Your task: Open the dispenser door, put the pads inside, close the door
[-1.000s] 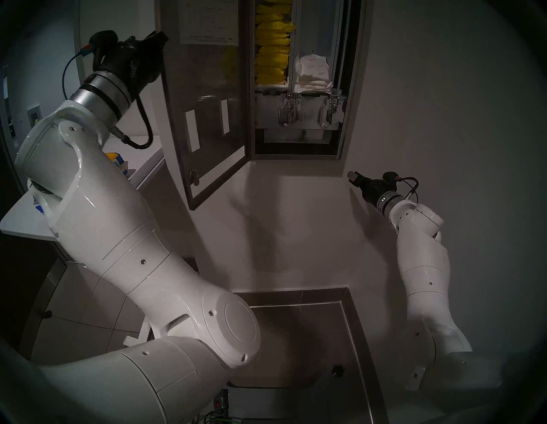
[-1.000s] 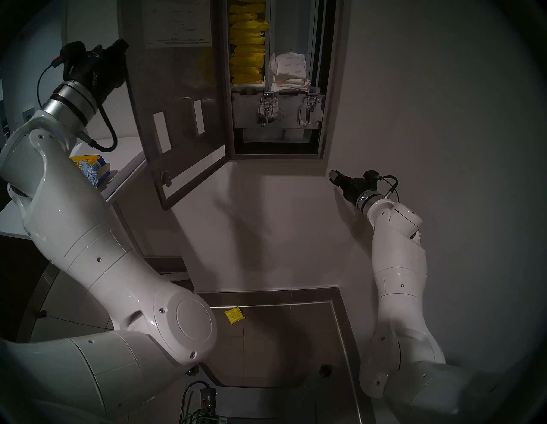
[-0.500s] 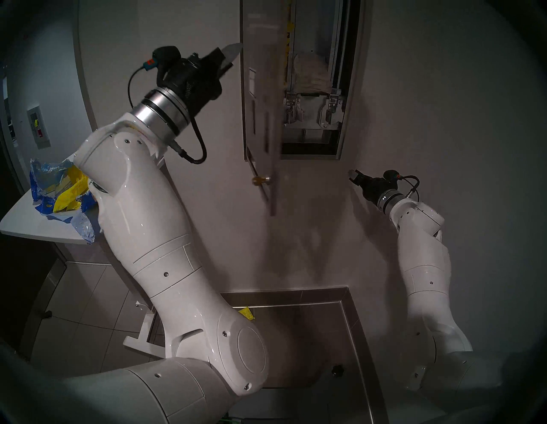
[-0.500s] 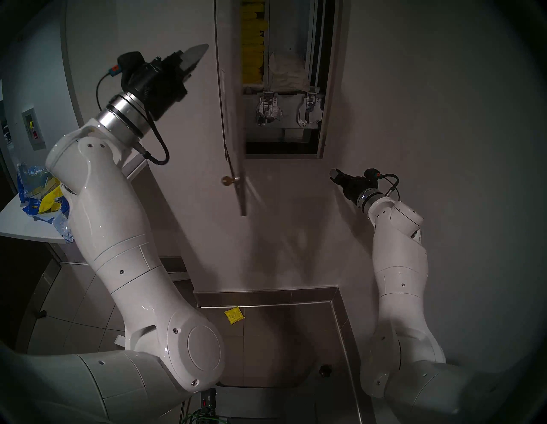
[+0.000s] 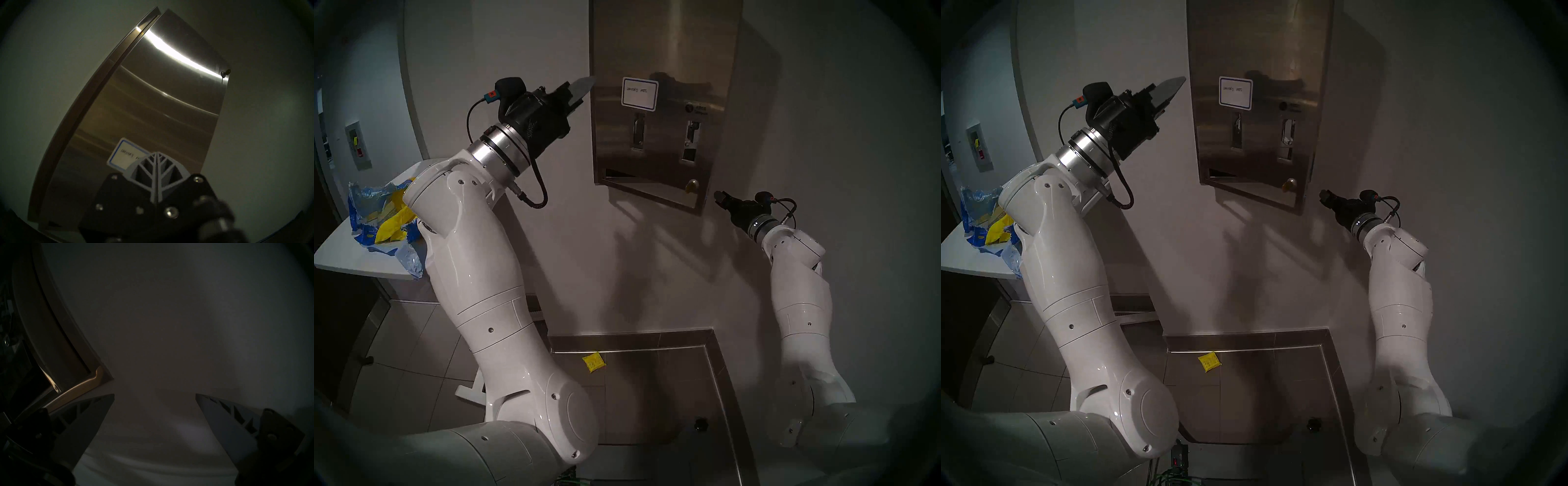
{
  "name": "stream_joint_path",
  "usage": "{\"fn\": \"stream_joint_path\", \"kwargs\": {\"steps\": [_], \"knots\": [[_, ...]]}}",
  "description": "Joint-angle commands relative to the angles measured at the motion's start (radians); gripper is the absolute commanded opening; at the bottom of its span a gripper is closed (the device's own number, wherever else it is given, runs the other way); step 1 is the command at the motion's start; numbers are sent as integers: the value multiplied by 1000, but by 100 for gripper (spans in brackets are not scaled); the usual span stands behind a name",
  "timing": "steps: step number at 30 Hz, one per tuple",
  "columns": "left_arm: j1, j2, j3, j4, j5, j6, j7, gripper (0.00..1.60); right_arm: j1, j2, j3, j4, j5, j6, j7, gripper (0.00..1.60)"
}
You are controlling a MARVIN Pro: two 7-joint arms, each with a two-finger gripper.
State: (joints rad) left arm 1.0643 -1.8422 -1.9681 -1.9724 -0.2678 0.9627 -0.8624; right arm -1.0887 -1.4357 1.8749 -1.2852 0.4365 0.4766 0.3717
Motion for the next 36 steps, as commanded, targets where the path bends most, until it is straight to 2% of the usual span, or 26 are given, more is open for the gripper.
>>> {"fn": "stream_joint_path", "kwargs": {"steps": [1, 2, 3, 7, 10, 11, 12, 13, 16, 17, 19, 24, 25, 26, 28, 32, 36], "knots": [[48, 85, 81, -29, 82, -95, -11, 0, 30, 0, 3, -47, 3, -14, -3, 160], [58, 88, 93, -35, 104, -118, -4, 0, 30, 0, 2, -47, 3, -14, -3, 160], [63, 84, 99, -43, 130, -105, 13, 0, 31, 0, 2, -46, 3, -14, -3, 160], [104, 70, 133, -39, 242, -193, 90, 0, 31, 1, 2, -44, 3, -13, -1, 160], [120, 72, 145, -34, 280, -222, 118, 0, 31, 2, 2, -44, 4, -13, -1, 160], [131, 77, 157, -31, 301, -256, 132, 0, 31, 2, 2, -44, 4, -13, -1, 160], [145, 87, 170, -28, 336, -266, 158, 0, 31, 2, 1, -43, 4, -12, -1, 160], [145, 87, 170, -28, 336, -266, 158, 0, 31, 2, 1, -43, 4, -12, -1, 160], [172, 101, 190, -24, 396, -328, 205, 0, 31, 3, 1, -42, 4, -12, 0, 160], [176, 107, 194, -25, 412, -318, 218, 0, 31, 3, 1, -42, 4, -12, 0, 160], [194, 131, 207, -20, 456, -364, 244, 0, 31, 3, 1, -40, 5, -12, 0, 160], [229, 181, 196, 26, 548, -428, 315, 0, 31, 4, 0, -37, 5, -11, 1, 160], [239, 186, 194, 42, 569, -475, 337, 0, 31, 4, 0, -37, 5, -11, 1, 160], [237, 192, 186, 49, 578, -440, 350, 0, 31, 4, 0, -37, 5, -11, 1, 160], [252, 202, 178, 77, 605, -494, 381, 0, 31, 4, 0, -38, 6, -11, 1, 160], [272, 216, 174, 117, 650, -533, 451, 0, 31, 4, 0, -40, 6, -12, 0, 160], [292, 221, 181, 144, 675, -602, 516, 0, 31, 3, 0, -42, 6, -13, 0, 160]]}}
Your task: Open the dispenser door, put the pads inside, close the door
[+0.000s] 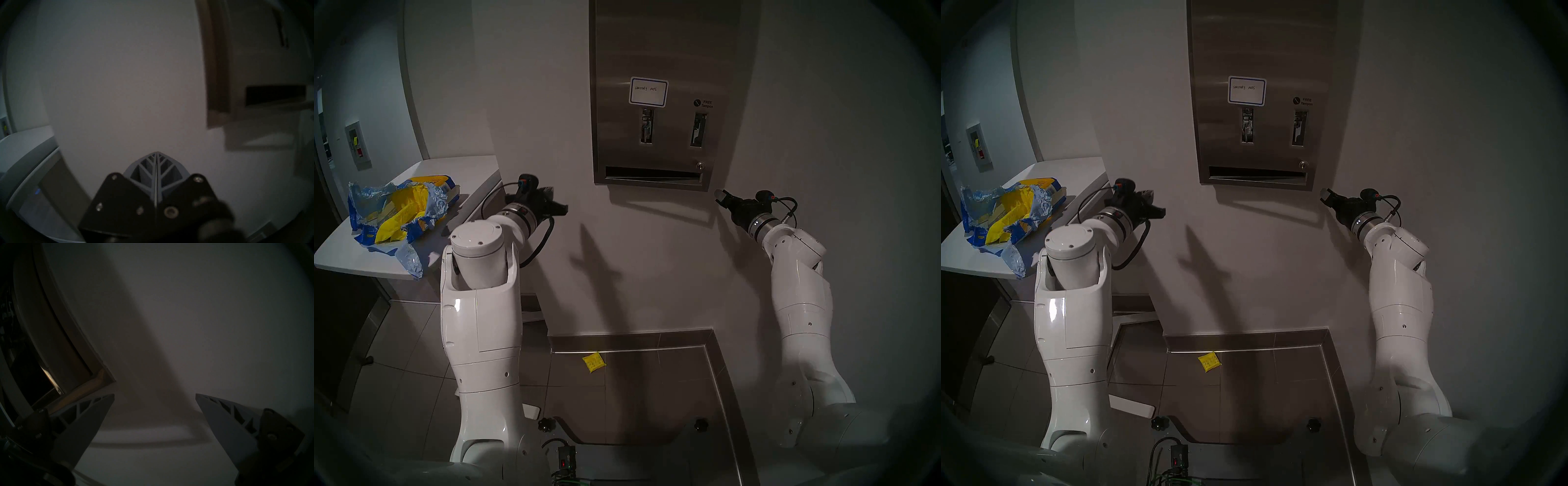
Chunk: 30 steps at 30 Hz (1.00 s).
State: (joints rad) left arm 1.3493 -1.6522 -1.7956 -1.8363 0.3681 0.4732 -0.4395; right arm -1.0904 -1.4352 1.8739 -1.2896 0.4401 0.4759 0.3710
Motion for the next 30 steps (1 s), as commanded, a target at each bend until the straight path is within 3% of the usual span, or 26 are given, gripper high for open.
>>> {"fn": "stream_joint_path", "kwargs": {"steps": [1, 16, 30], "knots": [[7, 34, 13, 10, 43, -107, 106, 0, 33, 3, 1, -37, 2, -12, 0, 160], [30, 49, 37, 76, 63, -338, 244, 0, 96, 31, 2, -56, -30, -67, -43, 160], [33, 54, 42, 108, 67, -427, 285, 0, 181, 60, -40, -145, -48, -107, -51, 160]]}}
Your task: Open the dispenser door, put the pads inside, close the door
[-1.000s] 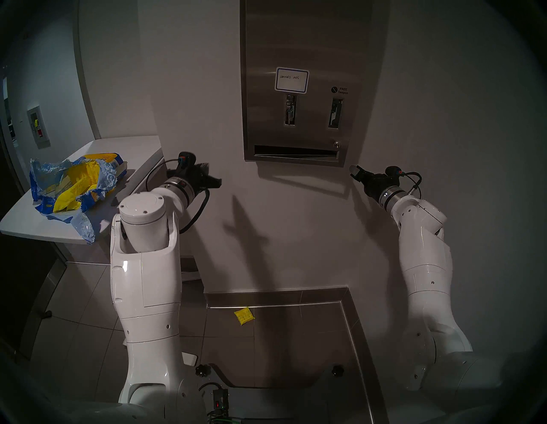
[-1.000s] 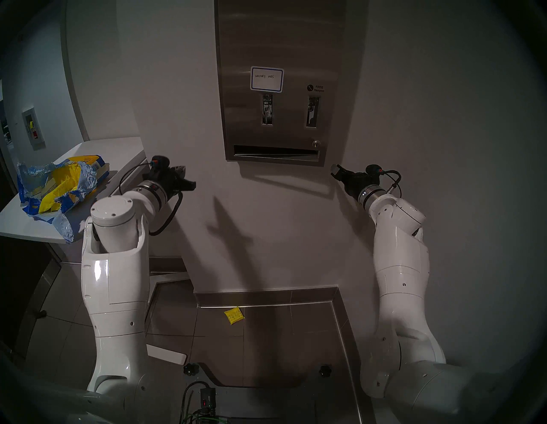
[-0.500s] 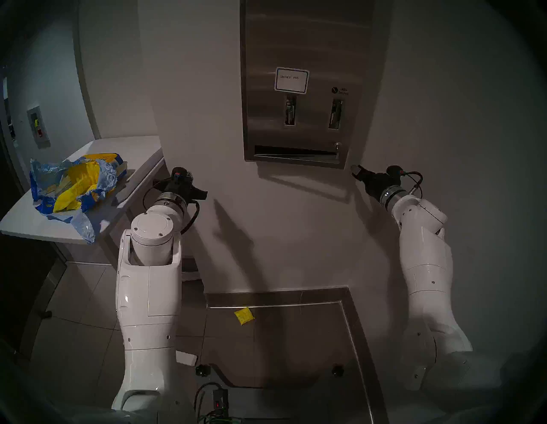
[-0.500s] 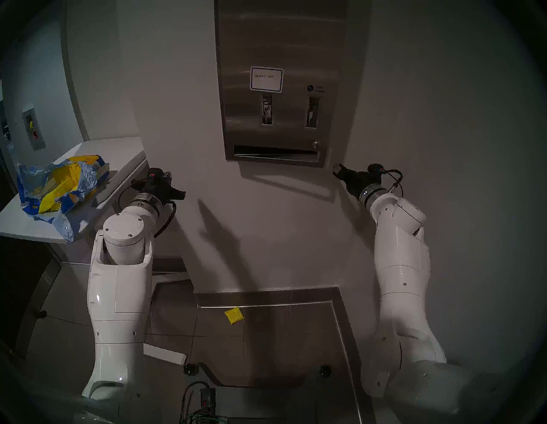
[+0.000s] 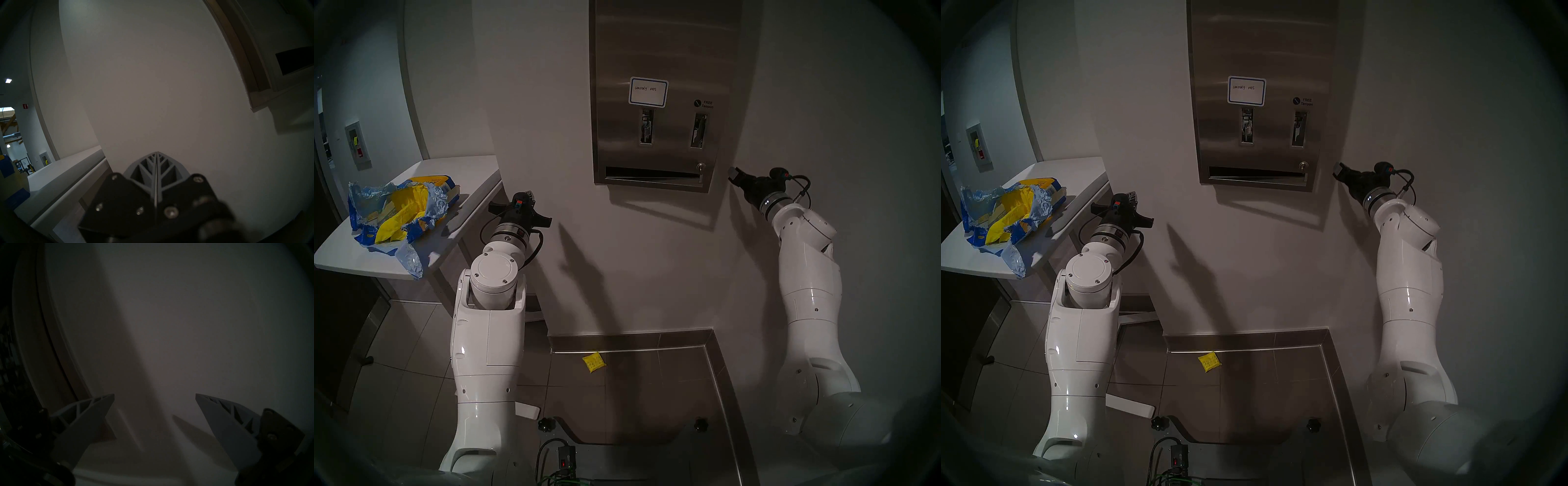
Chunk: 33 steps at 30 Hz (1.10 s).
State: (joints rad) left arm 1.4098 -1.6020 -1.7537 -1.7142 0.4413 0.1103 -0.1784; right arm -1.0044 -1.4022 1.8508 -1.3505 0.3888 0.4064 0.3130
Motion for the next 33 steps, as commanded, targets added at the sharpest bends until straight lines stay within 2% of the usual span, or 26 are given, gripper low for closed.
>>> {"fn": "stream_joint_path", "kwargs": {"steps": [1, 3, 4, 6, 7, 10, 13, 14, 15, 26, 33], "knots": [[-27, 5, 0, -12, -7, -72, 27, 0, 118, 26, -18, -73, -2, -40, 8, 160], [-27, 5, 1, -8, -7, -82, 33, 0, 114, 33, -24, -91, -1, -48, 6, 152], [-27, 6, 1, -6, -8, -87, 35, 0, 130, 33, -24, -85, -4, -48, 6, 142], [-27, 7, 2, -1, -9, -101, 42, 0, 141, 38, -31, -90, -9, -57, 3, 141], [-27, 7, 2, 2, -10, -108, 45, 0, 158, 40, -33, -80, -16, -60, 3, 134], [-28, 9, 3, 9, -13, -128, 55, 0, 172, 45, -38, -81, -21, -71, -2, 88], [-28, 11, 4, 15, -16, -146, 63, 0, 187, 48, -44, -80, -26, -79, 0, 53], [-28, 12, 4, 18, -17, -153, 66, 0, 204, 45, -45, -68, -31, -80, 2, 21], [-28, 13, 5, 21, -18, -160, 70, 0, 207, 45, -50, -71, -33, -83, 3, 3], [-29, 20, 9, 38, -27, -200, 91, 0, 240, 33, -88, -149, -36, -88, 33, 0], [-30, 25, 13, 50, -32, -228, 106, 0, 212, 14, -74, -222, -20, -110, 31, 0]]}}
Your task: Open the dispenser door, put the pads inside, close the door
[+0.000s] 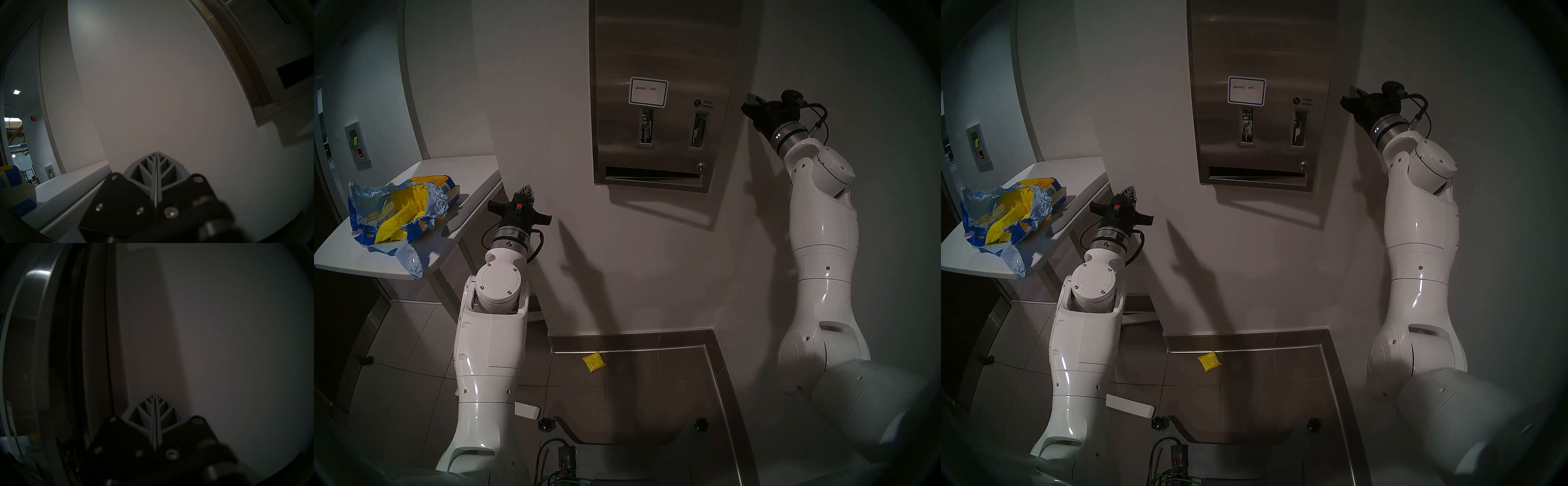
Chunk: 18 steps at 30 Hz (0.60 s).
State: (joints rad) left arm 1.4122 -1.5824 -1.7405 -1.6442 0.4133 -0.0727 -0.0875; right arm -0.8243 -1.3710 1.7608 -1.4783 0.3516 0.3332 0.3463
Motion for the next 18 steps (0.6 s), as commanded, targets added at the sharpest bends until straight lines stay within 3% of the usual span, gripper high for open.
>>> {"fn": "stream_joint_path", "kwargs": {"steps": [1, 9, 18], "knots": [[-33, 7, 0, -18, -5, -51, 17, 0, 23, -18, 17, -108, 18, -41, -3, 0], [-34, 13, 4, -6, -11, -80, 32, 0, -45, -53, 36, -169, 55, -108, 41, 0], [-35, 20, 9, 0, -16, -93, 43, 0, -71, -60, 8, -159, 80, -166, 136, 0]]}}
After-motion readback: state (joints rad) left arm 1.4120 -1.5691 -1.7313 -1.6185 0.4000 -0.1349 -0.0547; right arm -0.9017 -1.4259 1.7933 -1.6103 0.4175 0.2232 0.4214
